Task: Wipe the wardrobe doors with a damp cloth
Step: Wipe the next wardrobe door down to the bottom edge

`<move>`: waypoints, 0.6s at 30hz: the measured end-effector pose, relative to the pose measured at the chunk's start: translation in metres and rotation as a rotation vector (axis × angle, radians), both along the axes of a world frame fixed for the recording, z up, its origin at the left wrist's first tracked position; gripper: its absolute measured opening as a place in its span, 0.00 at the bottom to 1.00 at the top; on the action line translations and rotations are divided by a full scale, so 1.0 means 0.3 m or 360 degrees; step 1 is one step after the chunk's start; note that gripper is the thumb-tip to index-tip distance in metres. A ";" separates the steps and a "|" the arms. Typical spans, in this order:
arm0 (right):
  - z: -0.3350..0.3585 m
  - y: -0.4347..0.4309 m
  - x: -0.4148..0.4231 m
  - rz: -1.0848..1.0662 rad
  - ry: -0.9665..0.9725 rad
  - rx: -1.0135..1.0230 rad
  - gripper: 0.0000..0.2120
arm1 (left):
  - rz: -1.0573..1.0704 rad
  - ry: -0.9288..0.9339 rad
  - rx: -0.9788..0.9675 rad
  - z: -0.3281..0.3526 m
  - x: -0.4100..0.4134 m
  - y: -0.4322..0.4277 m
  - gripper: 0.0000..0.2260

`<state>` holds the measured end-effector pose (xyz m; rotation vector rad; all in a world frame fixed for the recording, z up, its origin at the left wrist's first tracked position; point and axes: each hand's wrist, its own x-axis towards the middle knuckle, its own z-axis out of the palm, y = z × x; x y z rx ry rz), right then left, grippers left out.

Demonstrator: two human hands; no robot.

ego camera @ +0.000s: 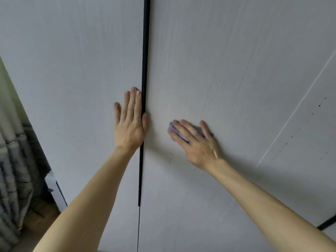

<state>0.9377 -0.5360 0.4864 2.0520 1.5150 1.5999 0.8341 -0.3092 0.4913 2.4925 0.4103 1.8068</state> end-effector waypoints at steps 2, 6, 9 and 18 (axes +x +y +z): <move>0.108 0.055 -0.015 0.0035 0.0055 0.0395 0.27 | 0.0039 0.0026 0.0066 -0.073 -0.014 0.022 0.27; 0.087 0.109 -0.021 0.0072 0.0029 0.0468 0.28 | 0.0041 0.0162 0.0069 -0.253 -0.043 0.027 0.28; -0.101 0.097 -0.013 -0.0009 -0.0183 -0.0185 0.33 | 0.0063 0.0144 0.0056 -0.293 -0.033 0.020 0.29; 0.135 0.211 -0.060 0.0102 -0.0057 0.0090 0.32 | -0.0007 0.0147 0.0155 -0.307 -0.046 0.074 0.28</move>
